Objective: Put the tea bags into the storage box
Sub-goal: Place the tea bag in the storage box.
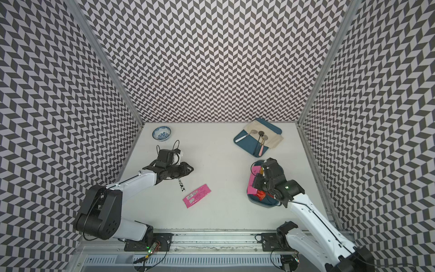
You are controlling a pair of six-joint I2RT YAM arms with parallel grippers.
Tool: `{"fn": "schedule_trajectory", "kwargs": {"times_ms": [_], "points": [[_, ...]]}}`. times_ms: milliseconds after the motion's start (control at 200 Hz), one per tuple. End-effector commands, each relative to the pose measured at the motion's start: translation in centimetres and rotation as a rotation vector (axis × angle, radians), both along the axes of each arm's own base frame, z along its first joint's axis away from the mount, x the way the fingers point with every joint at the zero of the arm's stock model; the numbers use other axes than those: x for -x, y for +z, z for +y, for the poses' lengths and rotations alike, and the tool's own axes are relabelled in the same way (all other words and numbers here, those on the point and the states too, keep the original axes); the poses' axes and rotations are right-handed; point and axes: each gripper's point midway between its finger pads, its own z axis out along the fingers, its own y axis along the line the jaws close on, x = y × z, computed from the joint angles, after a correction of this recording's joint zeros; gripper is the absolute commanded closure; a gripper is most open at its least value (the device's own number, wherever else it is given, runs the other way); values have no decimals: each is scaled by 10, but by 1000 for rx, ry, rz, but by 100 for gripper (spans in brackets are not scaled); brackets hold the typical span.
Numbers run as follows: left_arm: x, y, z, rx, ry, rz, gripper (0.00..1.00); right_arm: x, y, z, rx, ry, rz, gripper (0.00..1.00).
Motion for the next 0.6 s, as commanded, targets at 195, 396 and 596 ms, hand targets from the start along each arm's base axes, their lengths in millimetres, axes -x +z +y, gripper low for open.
{"fn": "schedule_trajectory", "kwargs": {"times_ms": [195, 396, 596], "points": [[3, 11, -1, 9, -7, -32, 68, 2, -25, -30, 85, -105, 33, 100], [4, 14, 1, -4, -9, -40, 68, -4, -40, -24, 43, -97, 59, 100], [8, 17, 2, -8, -9, -40, 67, 1, -55, -17, 68, -29, 152, 65]]}}
